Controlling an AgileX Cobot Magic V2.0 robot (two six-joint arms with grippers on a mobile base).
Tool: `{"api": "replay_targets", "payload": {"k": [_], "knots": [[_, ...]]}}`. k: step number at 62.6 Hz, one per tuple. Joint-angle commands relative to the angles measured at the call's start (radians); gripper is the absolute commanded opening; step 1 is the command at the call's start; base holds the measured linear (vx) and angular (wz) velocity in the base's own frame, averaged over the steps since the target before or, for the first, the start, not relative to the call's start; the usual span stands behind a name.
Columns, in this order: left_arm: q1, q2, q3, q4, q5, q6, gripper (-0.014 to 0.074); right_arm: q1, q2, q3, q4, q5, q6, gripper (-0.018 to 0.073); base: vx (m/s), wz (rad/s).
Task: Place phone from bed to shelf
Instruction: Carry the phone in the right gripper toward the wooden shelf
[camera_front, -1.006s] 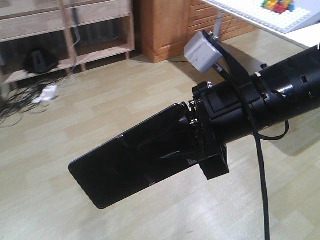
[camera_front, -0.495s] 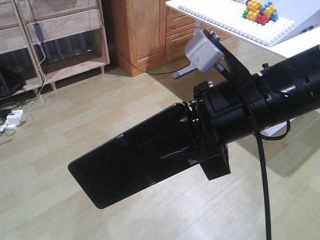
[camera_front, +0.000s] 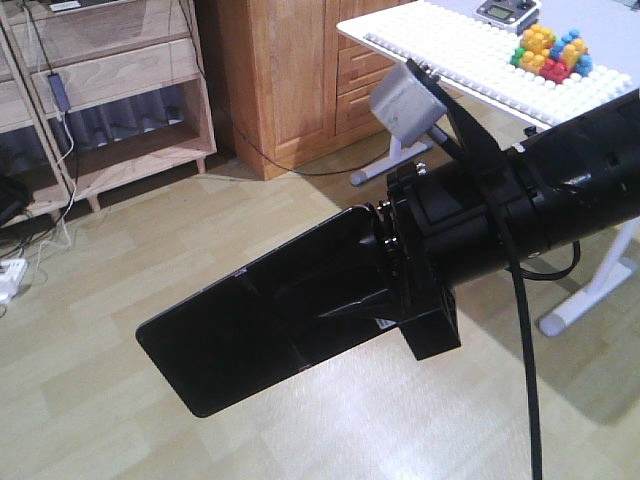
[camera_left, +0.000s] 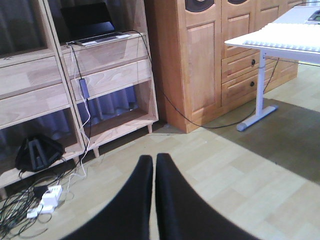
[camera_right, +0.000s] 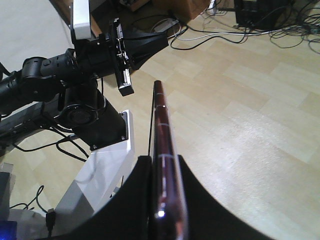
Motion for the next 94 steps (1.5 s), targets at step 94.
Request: {"api": "replay_targets", "payload": {"k": [94], "knots": [[-0.004,-0.013,-0.021,-0.009,-0.072,-0.006,0.0001,-0.002,-0.034,-0.025,0.085,0.050,-0.004,-0.0002,0.41,0.11]]}}
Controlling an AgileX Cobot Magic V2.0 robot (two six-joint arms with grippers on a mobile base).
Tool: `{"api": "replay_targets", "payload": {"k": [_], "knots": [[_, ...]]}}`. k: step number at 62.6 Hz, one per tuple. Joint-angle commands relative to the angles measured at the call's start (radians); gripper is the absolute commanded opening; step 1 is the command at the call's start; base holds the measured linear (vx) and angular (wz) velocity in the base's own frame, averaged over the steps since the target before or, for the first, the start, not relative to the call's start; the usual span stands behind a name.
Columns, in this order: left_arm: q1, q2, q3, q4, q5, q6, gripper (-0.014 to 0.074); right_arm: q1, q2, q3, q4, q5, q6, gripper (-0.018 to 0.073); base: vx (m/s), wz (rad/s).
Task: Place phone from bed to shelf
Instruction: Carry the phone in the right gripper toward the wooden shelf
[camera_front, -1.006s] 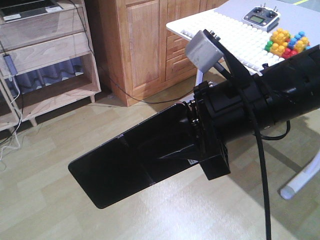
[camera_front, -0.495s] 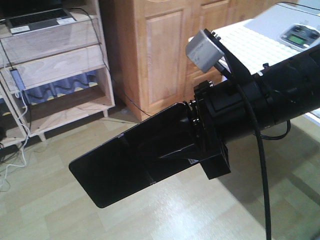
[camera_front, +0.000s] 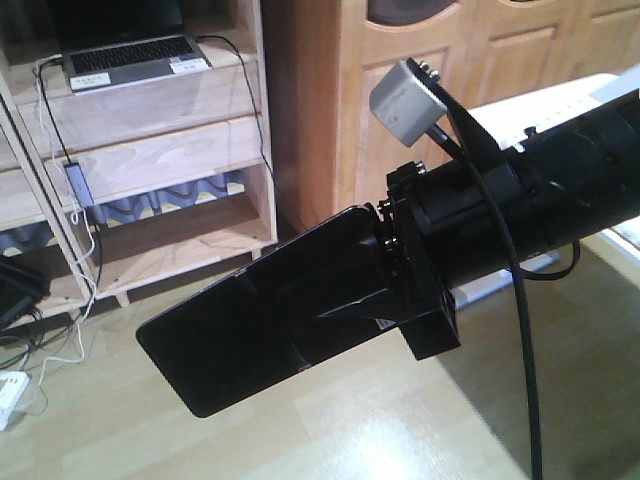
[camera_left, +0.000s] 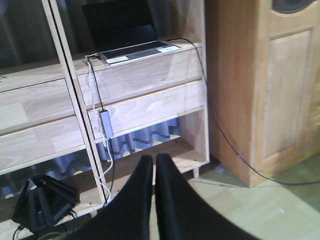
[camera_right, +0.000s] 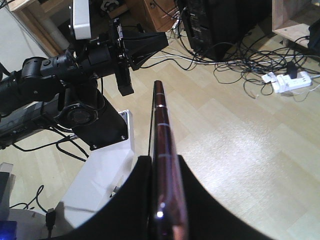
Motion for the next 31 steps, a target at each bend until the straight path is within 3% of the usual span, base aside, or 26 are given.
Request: {"api": "replay_targets", "payload": {"k": [1,31], "knots": [[-0.004,-0.013,-0.021,-0.009,-0.072,-0.006,0.0001,-0.002,-0.034,-0.025,0.085,0.050,-0.004,-0.0002,0.39,0.17],[-0.004,-0.013,-0.021,-0.009,-0.072,-0.006,0.0001,-0.002,-0.034,-0.025,0.085,0.050,-0.004,-0.0002,0.40,0.12]]}}
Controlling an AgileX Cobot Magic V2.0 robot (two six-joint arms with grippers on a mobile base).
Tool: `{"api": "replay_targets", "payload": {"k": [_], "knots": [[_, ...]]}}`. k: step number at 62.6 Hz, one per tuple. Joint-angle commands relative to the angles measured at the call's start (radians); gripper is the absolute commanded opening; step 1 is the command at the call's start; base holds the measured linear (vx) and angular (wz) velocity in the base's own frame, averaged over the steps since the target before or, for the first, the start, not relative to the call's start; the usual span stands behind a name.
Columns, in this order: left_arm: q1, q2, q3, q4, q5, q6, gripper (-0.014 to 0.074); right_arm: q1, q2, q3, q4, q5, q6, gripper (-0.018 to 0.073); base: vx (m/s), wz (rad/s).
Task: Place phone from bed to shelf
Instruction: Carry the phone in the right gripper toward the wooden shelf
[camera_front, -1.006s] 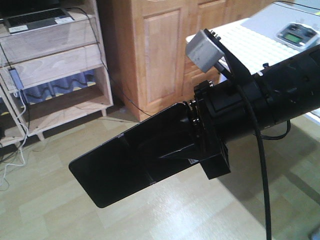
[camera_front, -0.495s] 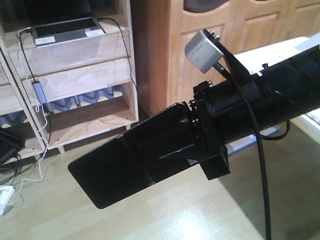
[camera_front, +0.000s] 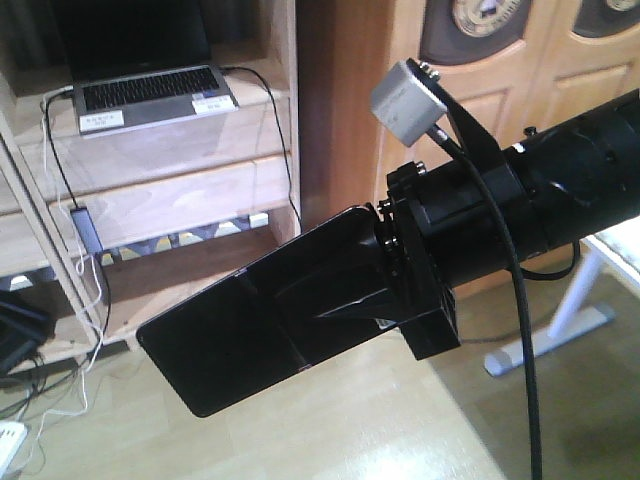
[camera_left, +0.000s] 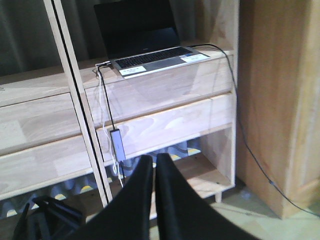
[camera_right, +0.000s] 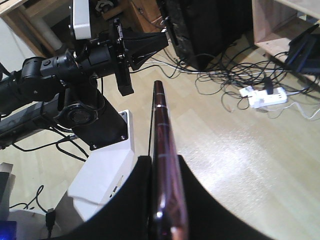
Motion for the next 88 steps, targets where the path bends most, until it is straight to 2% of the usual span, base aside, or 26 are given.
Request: {"api": "replay_targets", "payload": {"k": [1,56,88], "knots": [[-0.004,-0.013,-0.021,-0.009,-0.072,-0.006,0.0001,-0.002,-0.034,-0.025,0.085,0.050,-0.004,-0.0002,0.40,0.13],[-0.004,-0.013,-0.021,-0.009,-0.072,-0.006,0.0001,-0.002,-0.034,-0.025,0.085,0.050,-0.004,-0.0002,0.40,0.22],[-0.004,-0.013,-0.021,-0.009,-0.072,-0.006,0.0001,-0.002,-0.033,-0.025,0.085,0.049,-0.004,-0.0002,0.27,0.17]]}}
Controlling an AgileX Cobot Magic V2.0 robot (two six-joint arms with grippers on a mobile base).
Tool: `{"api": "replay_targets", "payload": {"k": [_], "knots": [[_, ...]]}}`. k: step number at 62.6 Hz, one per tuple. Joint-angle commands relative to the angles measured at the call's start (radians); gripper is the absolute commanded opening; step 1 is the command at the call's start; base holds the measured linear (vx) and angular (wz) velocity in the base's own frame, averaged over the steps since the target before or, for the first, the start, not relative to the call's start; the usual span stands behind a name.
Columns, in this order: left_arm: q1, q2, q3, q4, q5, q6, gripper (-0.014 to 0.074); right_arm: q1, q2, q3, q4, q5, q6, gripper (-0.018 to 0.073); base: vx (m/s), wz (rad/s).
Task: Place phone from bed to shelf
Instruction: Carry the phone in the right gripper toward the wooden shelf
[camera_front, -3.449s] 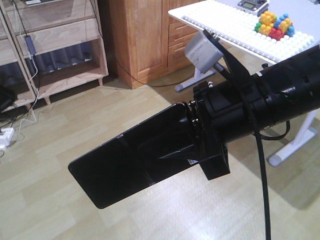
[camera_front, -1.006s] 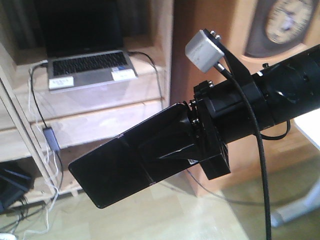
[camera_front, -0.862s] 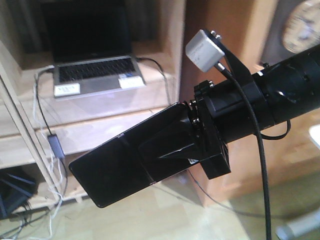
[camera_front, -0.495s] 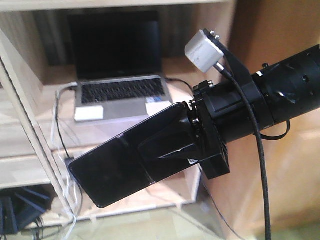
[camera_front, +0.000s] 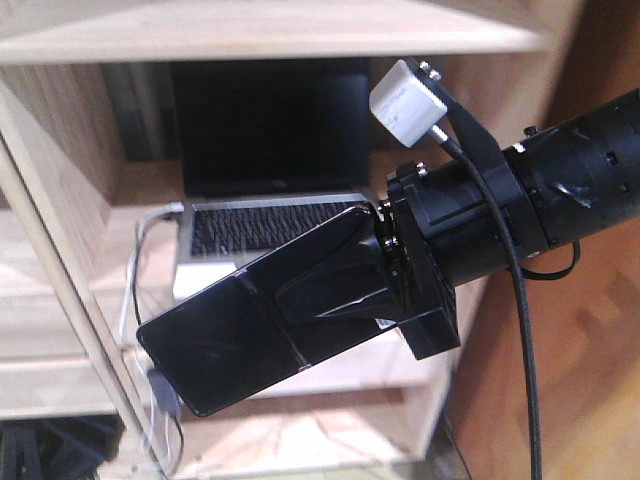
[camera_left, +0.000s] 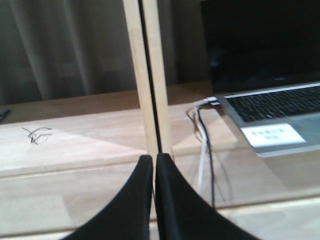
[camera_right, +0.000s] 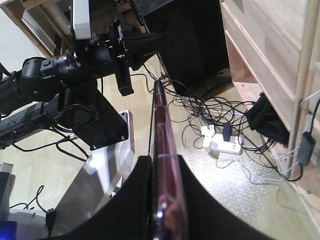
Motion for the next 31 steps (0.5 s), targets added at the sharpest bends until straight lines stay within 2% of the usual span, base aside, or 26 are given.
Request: {"api": "replay_targets", "payload": {"k": [1,31], "knots": [[-0.004,-0.013,-0.021,-0.009,-0.072,-0.006,0.0001,-0.002,-0.033,-0.025,0.085,0.049,-0.004,-0.0002,0.21,0.12],[-0.004,-0.013,-0.021,-0.009,-0.072,-0.006,0.0001,-0.002,-0.033,-0.025,0.085,0.049,-0.004,-0.0002,0.18,0.04]]}}
